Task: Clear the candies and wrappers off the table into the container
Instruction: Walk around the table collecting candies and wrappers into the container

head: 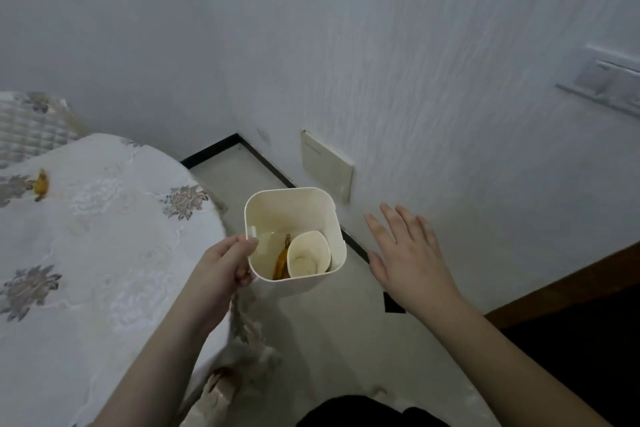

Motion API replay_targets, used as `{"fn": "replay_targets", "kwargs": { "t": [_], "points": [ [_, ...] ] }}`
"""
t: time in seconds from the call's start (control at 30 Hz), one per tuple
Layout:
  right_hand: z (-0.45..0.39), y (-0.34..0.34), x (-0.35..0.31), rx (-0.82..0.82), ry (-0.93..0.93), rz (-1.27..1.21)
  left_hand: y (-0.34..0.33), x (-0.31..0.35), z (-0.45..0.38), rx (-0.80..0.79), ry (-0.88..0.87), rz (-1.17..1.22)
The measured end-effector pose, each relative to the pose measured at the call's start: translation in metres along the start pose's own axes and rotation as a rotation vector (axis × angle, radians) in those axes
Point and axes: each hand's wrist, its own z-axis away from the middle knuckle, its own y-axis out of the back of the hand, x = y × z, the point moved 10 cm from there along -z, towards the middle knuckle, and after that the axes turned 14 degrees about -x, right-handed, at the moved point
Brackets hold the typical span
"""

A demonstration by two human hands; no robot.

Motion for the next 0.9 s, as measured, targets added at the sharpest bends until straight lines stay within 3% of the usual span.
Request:
{"fn": "replay_targets", "kwargs": {
  "t": [0.53, 0.9],
  "points": [
    [-0.251, 0.011, 0.074, -0.039, 0.245, -0.064, 0.013, 0.039, -0.177, 0.226, 0.049, 0.008],
    [-0.377, 0.019, 0.035, -0.075, 0.409, -0.064, 0.073, 0.057, -0.232, 0.421, 0.007, 0.059]
  ]
}}
